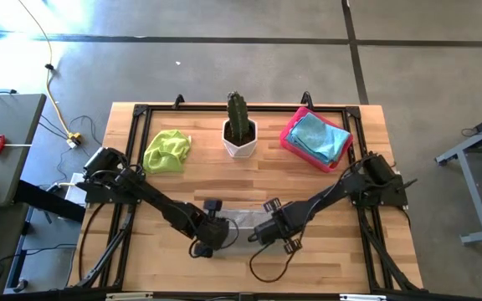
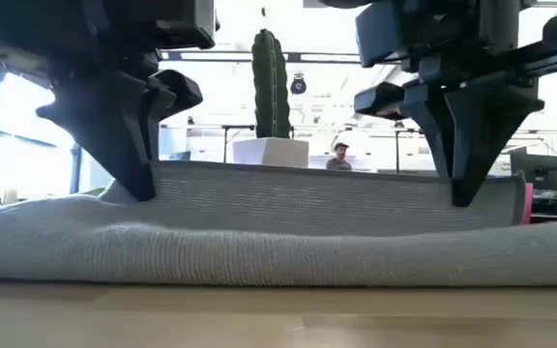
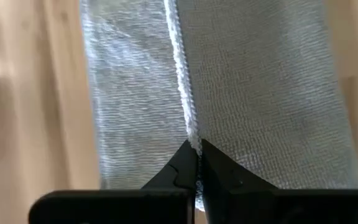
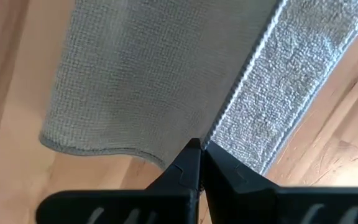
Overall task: Fold microfiber towels
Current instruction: Fold the gray microfiber towel
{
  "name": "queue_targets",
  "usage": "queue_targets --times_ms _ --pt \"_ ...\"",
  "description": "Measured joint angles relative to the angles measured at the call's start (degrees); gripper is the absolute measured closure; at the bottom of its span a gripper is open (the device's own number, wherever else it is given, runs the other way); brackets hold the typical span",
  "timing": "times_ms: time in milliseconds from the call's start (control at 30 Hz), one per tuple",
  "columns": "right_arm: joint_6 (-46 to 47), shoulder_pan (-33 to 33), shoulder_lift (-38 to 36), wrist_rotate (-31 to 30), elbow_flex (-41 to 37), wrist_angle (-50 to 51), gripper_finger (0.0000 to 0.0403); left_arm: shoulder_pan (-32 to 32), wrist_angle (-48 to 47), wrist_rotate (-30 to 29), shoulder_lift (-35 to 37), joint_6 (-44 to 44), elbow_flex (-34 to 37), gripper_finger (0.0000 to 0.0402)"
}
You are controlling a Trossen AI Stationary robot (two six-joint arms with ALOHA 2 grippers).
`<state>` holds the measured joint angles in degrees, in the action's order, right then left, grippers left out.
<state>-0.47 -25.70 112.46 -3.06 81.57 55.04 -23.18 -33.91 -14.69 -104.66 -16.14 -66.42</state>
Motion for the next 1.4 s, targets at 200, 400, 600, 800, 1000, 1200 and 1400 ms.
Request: queue_targets --times_ms 200,400,600,800,1000,1200,1400 --pt "-0.46 1.28 0.00 -0.52 -0.01 1.75 0.0402 0.67 -0.17 -5.19 -0.02 4.29 0.03 0.0401" --pt "1.82 2.78 0.07 -2.51 -0.01 2.14 0.0402 3.02 -1.44 -6.16 -0.03 4.39 0.05 0.0401" --pt "0.55 2.96 0.07 -2.92 0.01 2.25 0.0390 3.79 -2.07 -3.98 -1.55 3.40 -0.04 0.0401" --pt "0.50 2.98 0.09 -2.96 0.01 3.55 0.0320 3.78 -2.32 -4.55 -3.36 2.08 0.05 0.0401" --pt "8.50 2.66 -1.19 -2.96 0.01 9.00 0.0263 3.80 -2.97 -5.09 -3.45 -0.09 0.05 0.0401" --pt "10.15 -0.19 -3.94 -6.16 -0.55 5.76 0.0252 3.80 -3.95 -5.86 -3.43 -2.86 0.01 0.0398" --pt "15.46 -1.96 -9.95 -7.05 -10.99 -7.71 0.0257 3.80 -5.61 -6.56 -3.39 -4.17 -0.02 0.0361"
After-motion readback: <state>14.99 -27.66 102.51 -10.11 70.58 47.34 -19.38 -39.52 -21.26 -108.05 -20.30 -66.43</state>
